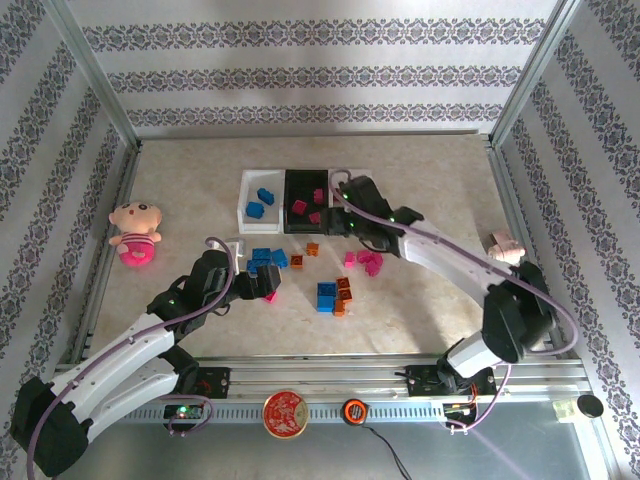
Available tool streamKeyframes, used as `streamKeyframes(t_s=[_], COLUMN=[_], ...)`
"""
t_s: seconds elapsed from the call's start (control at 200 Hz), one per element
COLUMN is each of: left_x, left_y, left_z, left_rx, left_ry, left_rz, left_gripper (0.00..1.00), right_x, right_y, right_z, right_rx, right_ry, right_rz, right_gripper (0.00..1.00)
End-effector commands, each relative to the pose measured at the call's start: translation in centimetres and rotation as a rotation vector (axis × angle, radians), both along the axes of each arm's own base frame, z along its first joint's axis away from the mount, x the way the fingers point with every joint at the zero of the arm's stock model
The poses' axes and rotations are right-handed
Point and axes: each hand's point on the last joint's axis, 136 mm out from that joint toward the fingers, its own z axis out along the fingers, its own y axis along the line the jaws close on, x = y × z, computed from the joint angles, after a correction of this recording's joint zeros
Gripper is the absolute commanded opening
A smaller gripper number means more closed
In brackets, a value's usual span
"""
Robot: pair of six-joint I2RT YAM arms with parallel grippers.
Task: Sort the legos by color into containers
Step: Pick up the lego from the center of the table.
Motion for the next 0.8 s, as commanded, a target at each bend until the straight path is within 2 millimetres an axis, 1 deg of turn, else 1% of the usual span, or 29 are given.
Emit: streamKeyframes(t_s=[0.0, 0.075, 0.15, 0.27, 0.4, 0.5, 0.6, 0.71, 0.795], left_x=[0.1, -0.1, -0.2, -0.3, -0.3, -0.4, -0.4, -0.5, -0.5], left_y=[-0.6, -0.6, -0.6, -0.6, -0.3, -0.3, -0.2, -0.2, -0.1], left_z=[0.2, -0.3, -0.5, -0.6, -0.8, -0.8, -1.0, -1.1, -1.1], left_rx=[-0.037, -0.043, -0.055, -0.054, -0.043, -0.044, -0.043, -0.040, -0.036], left_ry=[-0.004, 0.008, 0.013, 0.016, 0.016, 0.019, 0.025, 0.030, 0.031], left_rz=[-0.014, -0.014, -0.009, -0.010, 0.001, 0.000, 0.005, 0.004, 0.008], left_gripper=[1.00, 1.00, 1.00, 1.00, 1.00, 1.00, 1.00, 1.00, 1.00], right_x=[-2.7, -4.1, -5.2, -6.0, -6.4, -6.3, -5.9, -5.4, -5.3], right_y=[-4.5, -7.0, -8.8, -9.7, -9.0, -8.7, -8.1, -7.9, -7.6], right_z=[-3.7, -5.5, -6.9, -8.6, -10.5, -11.8, -12.5, -13.1, -13.6], right_rx=[-0.087, -0.131, -0.157, -0.167, -0.154, -0.162, -0.152, -0.168, -0.171], right_ry=[0.076, 0.104, 0.145, 0.200, 0.266, 0.287, 0.297, 0.310, 0.325], right_rz=[-0.090, -0.127, -0.150, -0.133, -0.085, -0.069, -0.046, -0.042, -0.032], right_gripper=[0.66, 0.67, 0.68, 0.68, 0.66, 0.63, 0.59, 0.55, 0.49])
